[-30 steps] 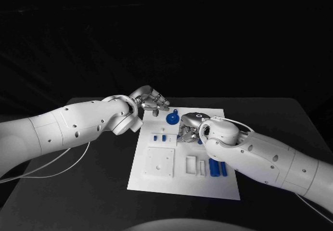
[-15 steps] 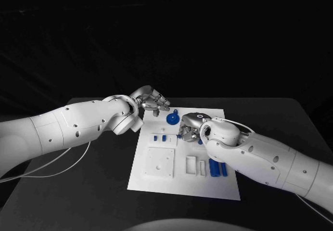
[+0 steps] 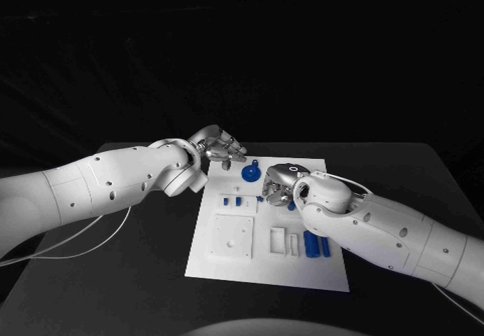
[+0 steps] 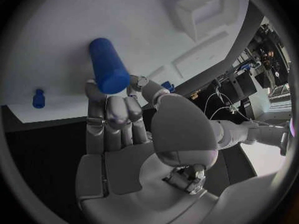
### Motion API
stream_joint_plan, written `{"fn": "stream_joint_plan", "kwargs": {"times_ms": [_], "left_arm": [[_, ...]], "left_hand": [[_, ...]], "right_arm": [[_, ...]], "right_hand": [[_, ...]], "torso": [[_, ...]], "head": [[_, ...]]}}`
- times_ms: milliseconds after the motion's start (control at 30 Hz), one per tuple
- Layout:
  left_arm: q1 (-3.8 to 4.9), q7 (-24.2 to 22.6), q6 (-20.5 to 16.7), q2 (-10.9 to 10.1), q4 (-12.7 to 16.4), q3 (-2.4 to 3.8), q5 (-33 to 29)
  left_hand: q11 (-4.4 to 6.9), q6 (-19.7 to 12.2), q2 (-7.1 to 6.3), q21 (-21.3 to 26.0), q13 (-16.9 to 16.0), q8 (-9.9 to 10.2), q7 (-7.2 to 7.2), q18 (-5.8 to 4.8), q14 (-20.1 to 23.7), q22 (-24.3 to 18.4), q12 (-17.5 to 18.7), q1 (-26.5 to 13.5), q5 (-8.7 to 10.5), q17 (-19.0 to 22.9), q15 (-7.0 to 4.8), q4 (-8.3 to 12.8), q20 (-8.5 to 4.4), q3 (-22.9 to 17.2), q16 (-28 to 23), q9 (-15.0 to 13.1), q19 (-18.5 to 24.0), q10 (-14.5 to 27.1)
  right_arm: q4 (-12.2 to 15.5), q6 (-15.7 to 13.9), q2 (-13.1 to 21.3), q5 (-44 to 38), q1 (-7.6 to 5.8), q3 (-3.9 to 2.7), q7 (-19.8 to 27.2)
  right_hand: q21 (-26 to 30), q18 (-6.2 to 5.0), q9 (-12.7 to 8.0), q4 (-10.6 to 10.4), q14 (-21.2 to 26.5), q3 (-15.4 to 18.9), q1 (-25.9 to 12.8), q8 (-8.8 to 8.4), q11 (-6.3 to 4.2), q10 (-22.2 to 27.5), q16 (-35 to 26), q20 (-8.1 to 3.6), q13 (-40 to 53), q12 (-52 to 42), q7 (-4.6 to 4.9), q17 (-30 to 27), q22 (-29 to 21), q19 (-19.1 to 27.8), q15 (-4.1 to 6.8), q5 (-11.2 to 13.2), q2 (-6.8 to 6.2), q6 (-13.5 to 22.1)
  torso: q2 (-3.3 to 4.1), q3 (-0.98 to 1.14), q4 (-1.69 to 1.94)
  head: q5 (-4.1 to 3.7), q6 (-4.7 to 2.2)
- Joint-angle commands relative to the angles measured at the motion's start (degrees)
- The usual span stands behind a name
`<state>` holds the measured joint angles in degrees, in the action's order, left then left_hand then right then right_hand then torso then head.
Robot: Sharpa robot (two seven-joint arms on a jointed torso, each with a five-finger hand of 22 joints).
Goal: Assemble the parts on the task board
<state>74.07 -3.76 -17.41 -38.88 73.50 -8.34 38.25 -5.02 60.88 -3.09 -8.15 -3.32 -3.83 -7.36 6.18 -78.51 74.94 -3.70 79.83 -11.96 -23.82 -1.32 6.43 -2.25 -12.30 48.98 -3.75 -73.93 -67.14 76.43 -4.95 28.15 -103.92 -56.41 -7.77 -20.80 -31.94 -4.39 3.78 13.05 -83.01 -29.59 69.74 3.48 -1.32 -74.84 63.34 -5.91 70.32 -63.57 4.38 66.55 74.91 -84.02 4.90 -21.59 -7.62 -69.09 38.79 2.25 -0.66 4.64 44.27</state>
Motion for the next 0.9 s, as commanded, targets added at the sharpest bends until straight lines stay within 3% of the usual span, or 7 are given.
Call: {"fn": "stream_joint_plan", "kwargs": {"times_ms": [33,367,500,533,600,700,900], "left_arm": [[0.09,0.01,0.6,0.04,0.15,0.06,-0.36],[0.09,0.16,0.5,-0.14,0.2,0.06,-0.36],[0.09,0.22,0.48,-0.19,0.21,0.06,-0.36],[0.09,0.22,0.48,-0.19,0.21,0.06,-0.36],[0.09,0.24,0.48,-0.19,0.21,0.06,-0.35],[0.09,0.3,0.48,-0.13,0.18,0.06,-0.35],[0.09,0.34,0.48,0.0,0.17,0.06,-0.35]], "left_hand": [[0.14,-0.38,0.03,0.29,-0.04,0.19,-0.13,-0.11,-0.14,0.92,0.17,0.2,-0.27,-0.07,0.17,0.11,-0.03,-0.16,-0.24,0.08,-0.5,0.33],[0.09,-0.6,-0.01,0.29,-0.04,0.16,-0.2,-0.08,-0.04,0.97,0.18,0.22,-0.34,-0.08,0.2,0.21,-0.01,-0.23,-0.25,0.07,-0.46,0.44],[0.09,-0.6,-0.01,0.29,-0.04,0.16,-0.2,-0.08,-0.04,0.97,0.18,0.22,-0.34,-0.08,0.2,0.21,-0.01,-0.23,-0.25,0.07,-0.46,0.44],[0.09,-0.6,-0.01,0.29,-0.04,0.16,-0.2,-0.08,-0.04,0.97,0.18,0.22,-0.34,-0.08,0.2,0.21,-0.01,-0.23,-0.25,0.07,-0.46,0.44],[0.09,-0.6,-0.01,0.29,-0.04,0.16,-0.2,-0.08,-0.04,0.97,0.18,0.22,-0.34,-0.08,0.2,0.21,-0.01,-0.23,-0.25,0.07,-0.46,0.44],[0.09,-0.6,-0.01,0.29,-0.04,0.16,-0.2,-0.08,-0.04,0.97,0.18,0.22,-0.34,-0.08,0.2,0.21,-0.01,-0.23,-0.25,0.07,-0.46,0.44],[0.09,-0.6,-0.01,0.29,-0.04,0.16,-0.2,-0.08,-0.04,0.97,0.18,0.22,-0.34,-0.08,0.2,0.21,-0.01,-0.23,-0.25,0.07,-0.46,0.44]], "right_arm": [[0.02,-0.44,0.16,-0.61,0.04,0.02,0.31],[1.88,1.58,1.45,1.29,0.04,0.02,0.62],[2.33,1.63,1.6,1.7,0.04,0.03,0.49],[2.38,1.53,1.58,1.75,0.04,0.03,0.42],[2.42,1.39,1.5,1.82,0.04,0.03,0.27],[2.28,1.32,1.33,1.87,0.03,0.03,0.06],[1.86,0.8,0.87,1.83,0.03,0.04,-0.08]], "right_hand": [[-0.02,-0.06,-0.06,0.3,0.18,0.11,-0.49,0.07,0.02,0.34,-0.32,0.14,-0.11,0.22,0.03,-0.1,3.26,-1.27,-0.44,-0.49,-0.43,0.67],[0.9,-0.23,-0.08,-1.23,0.48,9.82,-1.59,0.08,0.26,0.88,-0.57,0.34,-0.48,0.51,0.1,-0.26,2.97,-1.06,-0.6,-5.44,-1.61,2.74],[1.24,-0.21,-0.07,-3.61,0.48,16.8,-0.99,0.1,0.41,0.83,-0.45,0.4,-0.59,0.4,-0.01,-0.18,2.93,-1.26,-0.57,-3.55,-0.98,2.9],[1.33,-0.2,-0.07,-4.44,0.46,18.81,-0.68,0.07,0.36,0.74,-0.42,0.39,-0.6,0.33,-0.05,-0.17,2.94,-1.36,-0.66,-0.81,-1.08,2.96],[1.42,-0.2,-0.04,-5.59,0.43,20.98,0.31,0.08,0.34,0.64,-0.39,0.4,-0.6,0.22,-0.11,-0.15,2.96,-1.47,-0.65,0.6,-0.9,2.71],[1.63,-0.12,-0.03,-7.88,0.39,22.71,1.77,0.09,0.33,0.62,-0.31,0.39,-0.68,0.15,-0.21,-0.11,3.04,-1.66,-0.63,1.26,-1.01,2.45],[1.78,-0.06,-0.01,-9.14,0.38,22.99,2.1,0.1,0.24,0.61,-0.27,0.32,-0.7,0.11,-0.39,-0.08,3.08,-1.75,-0.56,1.48,-1.04,1.88]], "torso": [[-0.01,-0.02,0.01],[-0.02,-0.03,0.01],[-0.01,-0.02,-0.01],[-0.01,-0.01,0.01],[-0.01,0.0,0.03],[-0.01,-0.01,0.03],[0.0,-0.05,0.03]], "head": [[0.04,0.02],[0.15,0.12],[0.14,0.09],[0.12,0.1],[0.07,0.12],[0.06,0.14],[0.12,0.2]]}}
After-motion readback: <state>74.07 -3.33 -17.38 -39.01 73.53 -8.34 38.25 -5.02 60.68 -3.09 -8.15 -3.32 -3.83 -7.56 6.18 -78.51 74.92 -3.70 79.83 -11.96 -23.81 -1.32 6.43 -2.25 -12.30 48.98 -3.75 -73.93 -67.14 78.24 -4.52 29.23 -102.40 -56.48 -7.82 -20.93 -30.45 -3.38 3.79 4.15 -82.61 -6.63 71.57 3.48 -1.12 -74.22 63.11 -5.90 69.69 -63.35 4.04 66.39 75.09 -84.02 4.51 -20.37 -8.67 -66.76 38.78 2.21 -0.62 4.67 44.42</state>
